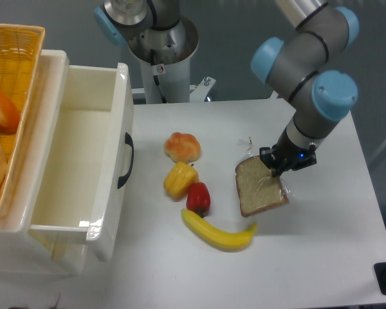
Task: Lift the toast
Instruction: 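Lift the bagged toast up off the table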
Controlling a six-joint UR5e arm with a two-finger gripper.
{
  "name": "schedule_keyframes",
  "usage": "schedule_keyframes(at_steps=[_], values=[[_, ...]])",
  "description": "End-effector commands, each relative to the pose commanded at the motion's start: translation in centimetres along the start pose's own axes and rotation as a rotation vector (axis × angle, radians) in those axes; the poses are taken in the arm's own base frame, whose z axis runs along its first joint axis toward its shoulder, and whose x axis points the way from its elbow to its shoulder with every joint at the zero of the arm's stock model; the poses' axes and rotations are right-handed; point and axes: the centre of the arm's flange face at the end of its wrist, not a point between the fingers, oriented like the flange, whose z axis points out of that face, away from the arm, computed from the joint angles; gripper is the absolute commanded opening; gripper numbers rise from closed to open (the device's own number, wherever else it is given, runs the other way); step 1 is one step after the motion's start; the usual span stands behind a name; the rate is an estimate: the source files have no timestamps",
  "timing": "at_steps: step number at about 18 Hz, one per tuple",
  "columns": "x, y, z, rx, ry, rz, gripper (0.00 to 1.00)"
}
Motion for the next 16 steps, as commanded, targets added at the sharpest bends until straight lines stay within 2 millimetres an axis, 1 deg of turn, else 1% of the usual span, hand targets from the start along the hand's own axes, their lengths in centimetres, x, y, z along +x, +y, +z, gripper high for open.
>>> schedule_keyframes(at_steps=[2,6,10,11,16], values=[[1.6,-1.0,-1.3,0.016,-0.014,0.024,0.0],[4.1,-2.0,-2.8,0.034,-0.028,0.066,0.0],[5.8,-1.5,-4.5,0.031,-0.02,0.104,0.0],[6.8,-1.8,-4.7,0.033,-0.02,0.139,0.0],[8.7,-2.0,-5.4,0.029,-0.017,0.235,0.0]])
